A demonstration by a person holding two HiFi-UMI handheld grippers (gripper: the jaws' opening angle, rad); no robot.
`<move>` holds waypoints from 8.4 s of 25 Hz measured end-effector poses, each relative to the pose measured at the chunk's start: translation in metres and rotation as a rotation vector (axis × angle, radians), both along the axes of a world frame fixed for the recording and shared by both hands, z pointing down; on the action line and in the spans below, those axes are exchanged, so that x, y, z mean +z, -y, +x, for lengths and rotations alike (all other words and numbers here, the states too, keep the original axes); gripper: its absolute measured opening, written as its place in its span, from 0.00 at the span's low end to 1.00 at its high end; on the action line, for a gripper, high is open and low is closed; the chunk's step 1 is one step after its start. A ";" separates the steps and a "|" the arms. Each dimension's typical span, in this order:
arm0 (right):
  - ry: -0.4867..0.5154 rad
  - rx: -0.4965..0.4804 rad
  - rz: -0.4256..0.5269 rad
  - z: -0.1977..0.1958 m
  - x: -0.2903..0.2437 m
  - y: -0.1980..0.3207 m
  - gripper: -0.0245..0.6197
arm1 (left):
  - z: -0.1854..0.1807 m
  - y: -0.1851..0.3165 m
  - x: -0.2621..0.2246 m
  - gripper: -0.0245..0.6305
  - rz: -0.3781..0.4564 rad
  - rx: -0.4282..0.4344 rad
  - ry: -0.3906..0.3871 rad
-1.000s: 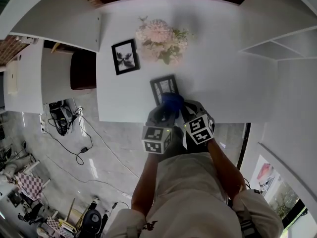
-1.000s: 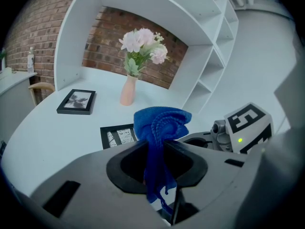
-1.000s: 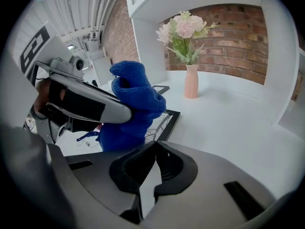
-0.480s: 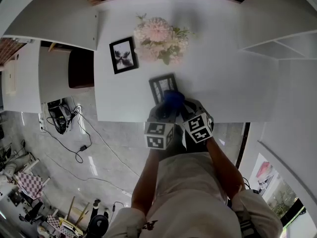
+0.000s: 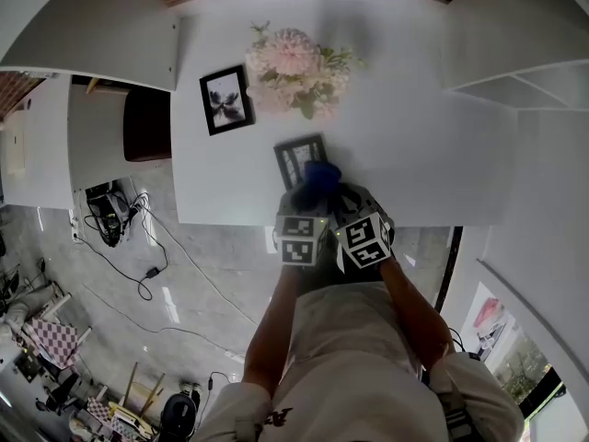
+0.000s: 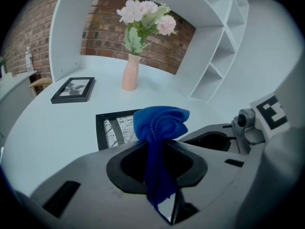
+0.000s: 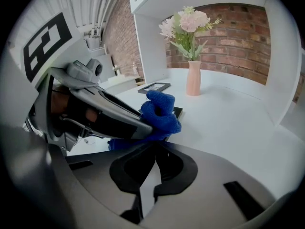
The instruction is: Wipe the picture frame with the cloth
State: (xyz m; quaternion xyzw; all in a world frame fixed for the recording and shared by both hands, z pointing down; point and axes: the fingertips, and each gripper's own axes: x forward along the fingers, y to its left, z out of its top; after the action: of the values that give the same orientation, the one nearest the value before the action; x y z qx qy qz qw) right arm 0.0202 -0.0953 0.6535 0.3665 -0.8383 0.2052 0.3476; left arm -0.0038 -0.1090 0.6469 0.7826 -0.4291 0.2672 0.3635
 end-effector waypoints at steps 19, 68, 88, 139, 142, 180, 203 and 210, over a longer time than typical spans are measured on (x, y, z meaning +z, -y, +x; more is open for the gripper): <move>-0.066 0.034 0.012 -0.001 0.001 0.001 0.04 | -0.015 0.002 0.008 0.19 -0.003 -0.005 0.109; -0.075 0.056 0.013 0.000 0.003 0.001 0.04 | -0.125 -0.008 -0.004 0.19 0.019 -0.224 0.240; -0.074 0.057 0.014 -0.001 0.002 0.001 0.04 | -0.076 0.031 -0.068 0.19 0.145 -0.175 0.077; -0.076 0.072 0.023 0.000 0.002 0.001 0.04 | -0.020 0.058 0.010 0.19 0.021 -0.077 0.095; -0.071 0.076 0.020 -0.001 0.003 0.001 0.04 | -0.025 0.056 0.011 0.19 0.017 -0.082 0.106; -0.101 0.096 0.048 -0.002 0.004 0.004 0.04 | -0.097 0.036 0.003 0.19 0.014 -0.209 0.156; -0.137 0.099 0.081 -0.001 0.005 0.004 0.04 | -0.147 0.027 -0.003 0.19 0.030 -0.284 0.180; -0.110 0.122 0.073 0.001 0.004 0.006 0.04 | -0.146 0.022 -0.019 0.19 0.068 -0.278 0.153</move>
State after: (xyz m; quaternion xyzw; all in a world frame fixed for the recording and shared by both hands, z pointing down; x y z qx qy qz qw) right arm 0.0211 -0.1012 0.6571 0.4400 -0.8010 0.1751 0.3662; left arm -0.1499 -0.1309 0.6281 0.7049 -0.5682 0.2585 0.3368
